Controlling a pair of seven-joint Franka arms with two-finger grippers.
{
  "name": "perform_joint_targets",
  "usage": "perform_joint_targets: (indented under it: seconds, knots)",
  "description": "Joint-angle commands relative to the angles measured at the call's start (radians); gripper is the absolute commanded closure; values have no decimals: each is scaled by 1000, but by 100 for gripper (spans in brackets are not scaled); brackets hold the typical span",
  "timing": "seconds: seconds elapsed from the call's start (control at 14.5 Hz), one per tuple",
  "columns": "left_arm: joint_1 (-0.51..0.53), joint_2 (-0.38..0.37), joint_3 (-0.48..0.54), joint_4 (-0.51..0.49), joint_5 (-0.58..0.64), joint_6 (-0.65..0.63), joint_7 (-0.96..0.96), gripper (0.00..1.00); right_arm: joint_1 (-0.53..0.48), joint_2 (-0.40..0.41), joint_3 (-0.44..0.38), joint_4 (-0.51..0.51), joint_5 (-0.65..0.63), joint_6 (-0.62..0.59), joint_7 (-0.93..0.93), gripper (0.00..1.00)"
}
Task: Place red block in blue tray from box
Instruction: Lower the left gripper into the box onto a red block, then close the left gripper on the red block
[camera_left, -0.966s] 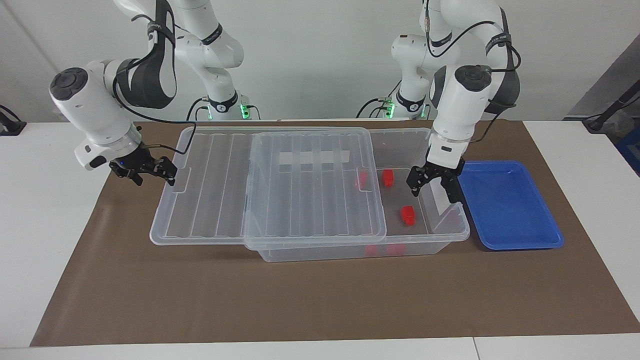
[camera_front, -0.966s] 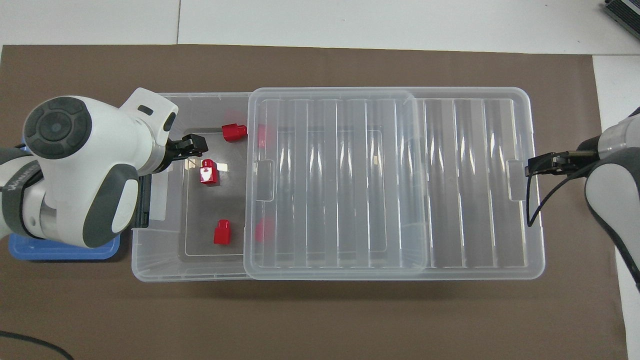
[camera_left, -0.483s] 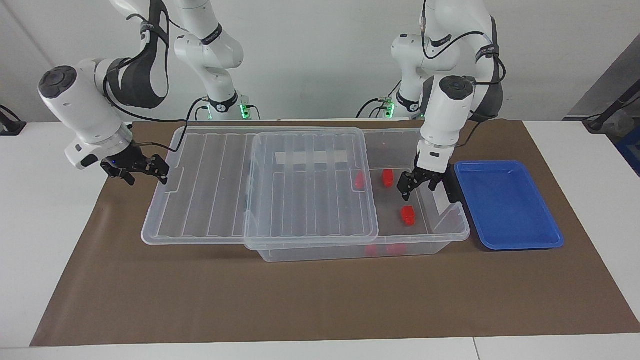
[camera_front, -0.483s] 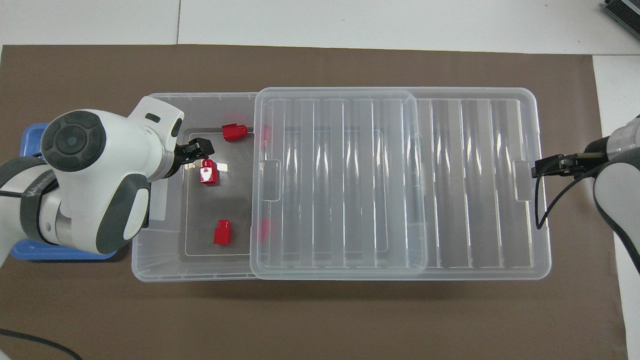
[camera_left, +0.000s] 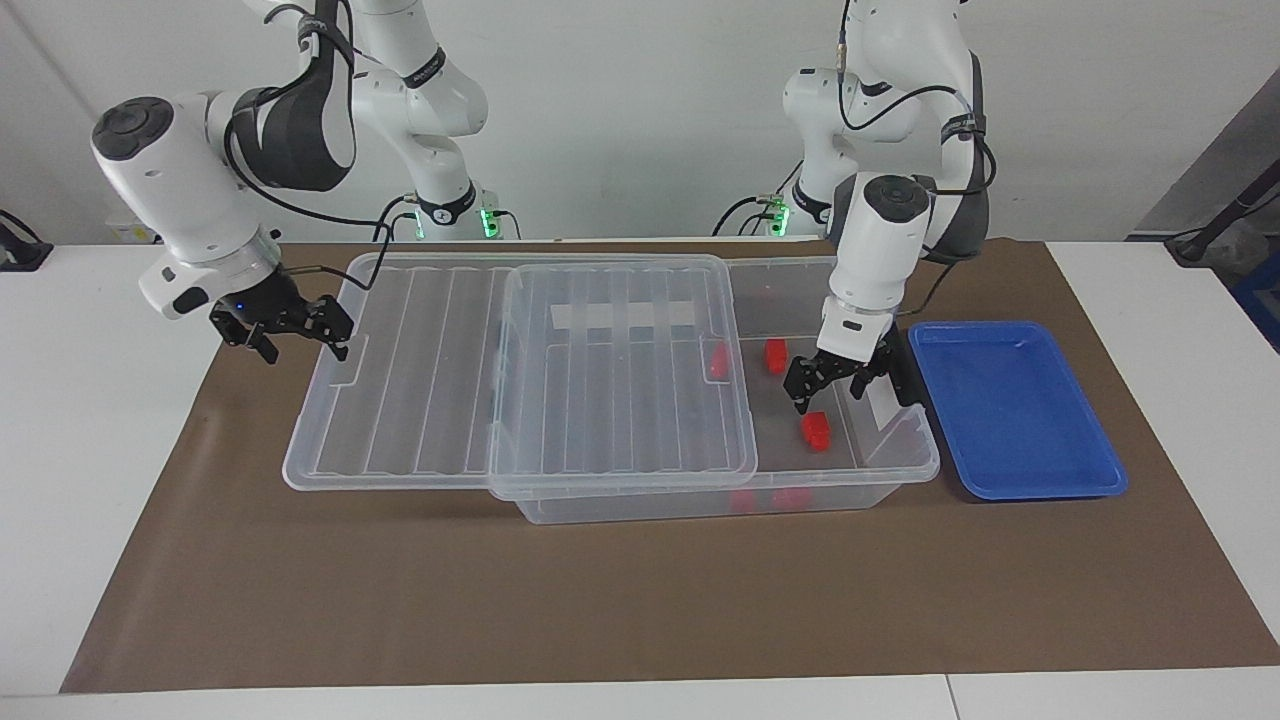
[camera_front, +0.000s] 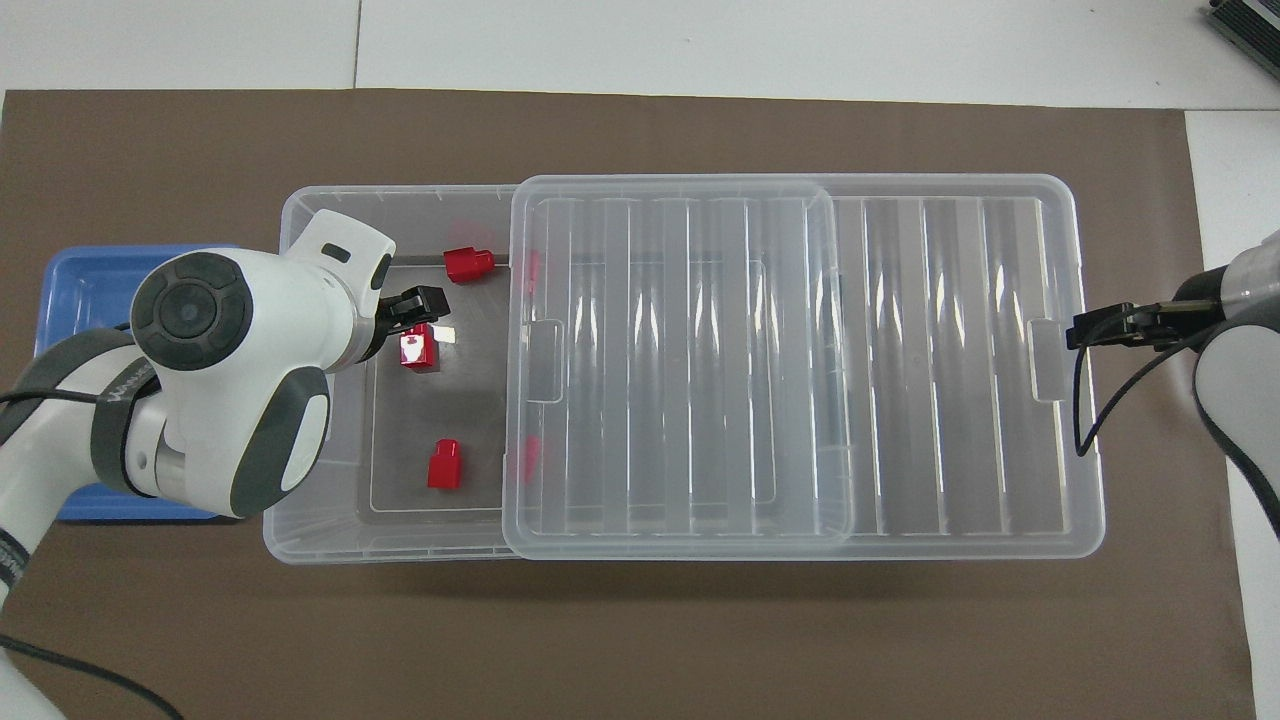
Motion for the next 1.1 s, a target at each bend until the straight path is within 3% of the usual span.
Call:
perform_joint_targets:
  seconds: [0.0,0.34,0.76,1.03]
  knots:
    - [-14,29,17,-19,21,55,36,0,51,-35,3,4,-34,-43,90,0]
    - [-2,35,17,-35,22,78,134,0,91,-37,9,140,-74,-175,185,0]
    - [-13,111,19,-46,24,167,174,0,111,1,24,333,-62,-315,220,0]
    - [-5,115,19,-46,24,170,223,0,109,-34,27,310,-70,-379,210,0]
